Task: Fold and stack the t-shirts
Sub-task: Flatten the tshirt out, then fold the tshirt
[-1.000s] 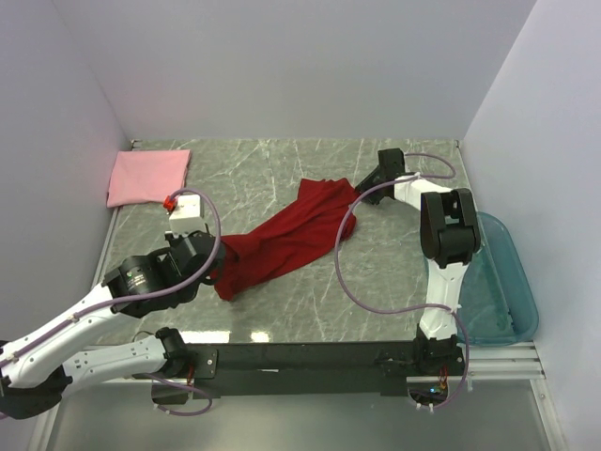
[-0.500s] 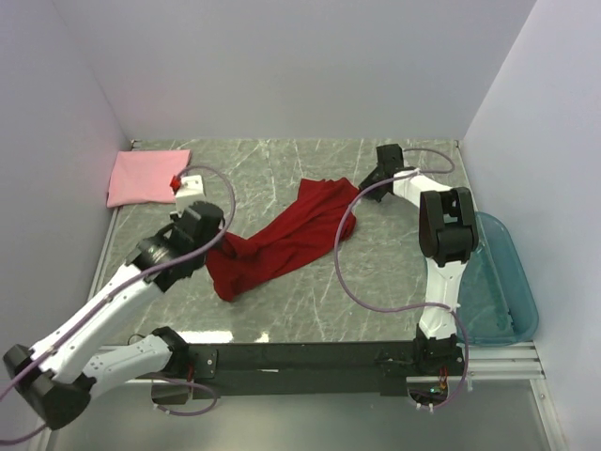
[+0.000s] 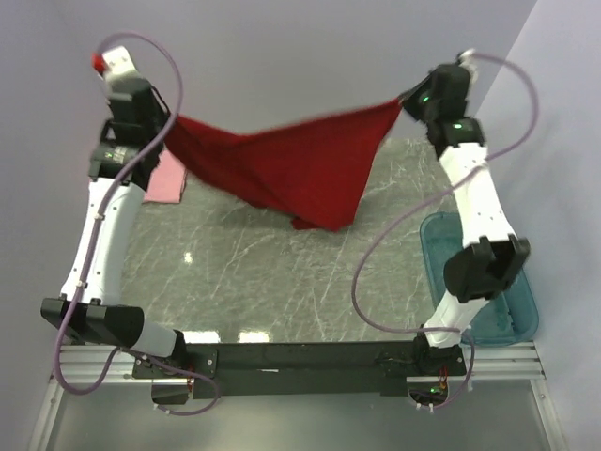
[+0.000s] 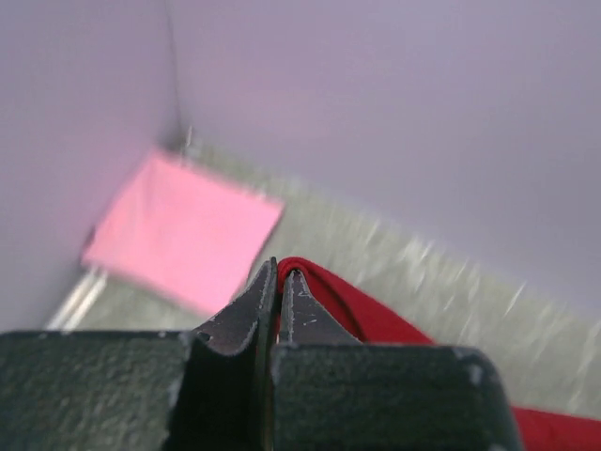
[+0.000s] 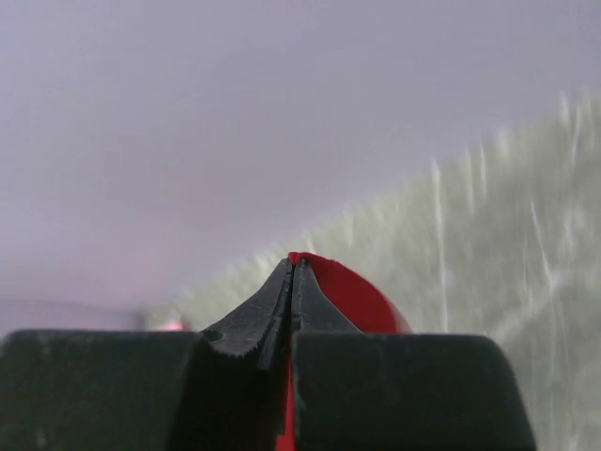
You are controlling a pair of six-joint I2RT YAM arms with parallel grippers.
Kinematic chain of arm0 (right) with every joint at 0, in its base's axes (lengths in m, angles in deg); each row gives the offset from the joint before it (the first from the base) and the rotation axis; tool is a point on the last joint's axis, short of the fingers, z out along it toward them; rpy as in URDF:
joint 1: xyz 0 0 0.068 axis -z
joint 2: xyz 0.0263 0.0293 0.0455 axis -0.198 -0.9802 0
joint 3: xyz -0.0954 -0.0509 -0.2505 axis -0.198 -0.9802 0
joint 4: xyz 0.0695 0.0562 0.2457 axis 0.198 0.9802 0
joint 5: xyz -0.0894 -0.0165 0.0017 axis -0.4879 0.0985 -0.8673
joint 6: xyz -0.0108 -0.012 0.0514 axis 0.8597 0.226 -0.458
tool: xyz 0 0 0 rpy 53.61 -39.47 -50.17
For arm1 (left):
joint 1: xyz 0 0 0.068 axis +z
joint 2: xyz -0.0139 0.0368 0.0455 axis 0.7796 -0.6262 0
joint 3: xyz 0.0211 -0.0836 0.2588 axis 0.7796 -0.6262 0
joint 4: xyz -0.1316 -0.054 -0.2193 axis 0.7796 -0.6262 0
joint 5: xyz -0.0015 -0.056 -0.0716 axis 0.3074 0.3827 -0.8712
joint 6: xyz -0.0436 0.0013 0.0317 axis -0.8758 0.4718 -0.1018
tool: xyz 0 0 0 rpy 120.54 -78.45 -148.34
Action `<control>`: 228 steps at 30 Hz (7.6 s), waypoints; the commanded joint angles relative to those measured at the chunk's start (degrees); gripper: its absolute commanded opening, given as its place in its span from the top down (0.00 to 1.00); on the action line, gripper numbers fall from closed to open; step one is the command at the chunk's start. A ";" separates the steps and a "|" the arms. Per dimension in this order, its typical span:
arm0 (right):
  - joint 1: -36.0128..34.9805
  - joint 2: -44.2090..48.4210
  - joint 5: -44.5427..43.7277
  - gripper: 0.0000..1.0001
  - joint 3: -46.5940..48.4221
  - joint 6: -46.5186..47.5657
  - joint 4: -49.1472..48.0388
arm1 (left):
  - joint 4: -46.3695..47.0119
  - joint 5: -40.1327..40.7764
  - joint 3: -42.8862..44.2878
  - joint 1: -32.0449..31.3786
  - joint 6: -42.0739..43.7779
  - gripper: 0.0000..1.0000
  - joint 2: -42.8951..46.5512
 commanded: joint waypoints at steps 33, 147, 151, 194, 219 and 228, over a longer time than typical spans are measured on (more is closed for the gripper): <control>3.35 48.41 5.93 1.00 -11.80 26.96 3.21 | 5.75 -9.46 4.61 -1.95 19.35 0.99 23.21; 4.58 7.54 -3.73 0.83 -47.16 12.46 1.87 | -2.41 -22.47 -60.71 0.60 -24.77 0.99 21.62; 4.58 8.60 -3.65 0.83 -47.60 12.46 1.35 | -3.02 -23.79 -61.07 0.60 -25.03 0.99 21.97; -15.03 4.12 11.28 0.53 -45.49 9.74 -12.09 | 13.49 -18.52 -47.98 10.08 -23.98 0.44 3.88; -1.40 -17.24 13.05 0.53 -30.22 -7.58 -11.14 | 16.05 -15.70 -30.49 13.70 -26.18 0.92 -29.00; -0.87 -23.48 13.05 0.53 -18.43 -3.47 -7.00 | 12.10 -15.45 -18.27 13.78 -24.52 0.66 -34.65</control>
